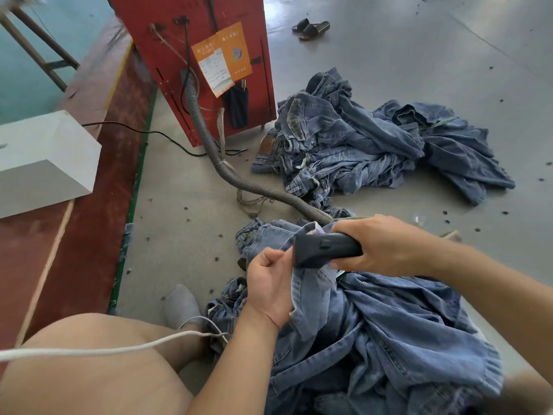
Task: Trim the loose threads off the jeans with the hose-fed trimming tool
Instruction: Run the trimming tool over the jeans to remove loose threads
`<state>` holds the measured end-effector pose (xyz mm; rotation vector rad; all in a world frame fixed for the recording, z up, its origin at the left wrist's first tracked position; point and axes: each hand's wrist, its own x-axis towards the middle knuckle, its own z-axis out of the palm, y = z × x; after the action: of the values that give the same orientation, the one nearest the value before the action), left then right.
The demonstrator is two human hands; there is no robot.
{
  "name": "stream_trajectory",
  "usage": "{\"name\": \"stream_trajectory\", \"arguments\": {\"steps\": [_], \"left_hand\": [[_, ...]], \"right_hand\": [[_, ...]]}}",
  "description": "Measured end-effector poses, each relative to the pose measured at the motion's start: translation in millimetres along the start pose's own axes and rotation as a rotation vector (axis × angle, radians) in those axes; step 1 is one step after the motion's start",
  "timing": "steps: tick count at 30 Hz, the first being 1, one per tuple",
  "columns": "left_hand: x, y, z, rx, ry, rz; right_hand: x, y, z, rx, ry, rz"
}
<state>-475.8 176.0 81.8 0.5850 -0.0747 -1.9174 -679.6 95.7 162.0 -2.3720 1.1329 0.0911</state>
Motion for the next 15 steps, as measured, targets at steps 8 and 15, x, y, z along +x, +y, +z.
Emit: {"name": "stream_trajectory", "arguments": {"steps": [8,15], "left_hand": [[5,-4,-5,-0.122,0.019,-0.069],[5,8,-6,-0.088,0.083,-0.012]], "right_hand": [[-4,28,-40,0.195,0.273,0.153],[-10,16,-11,0.043,-0.091,0.011]]}}
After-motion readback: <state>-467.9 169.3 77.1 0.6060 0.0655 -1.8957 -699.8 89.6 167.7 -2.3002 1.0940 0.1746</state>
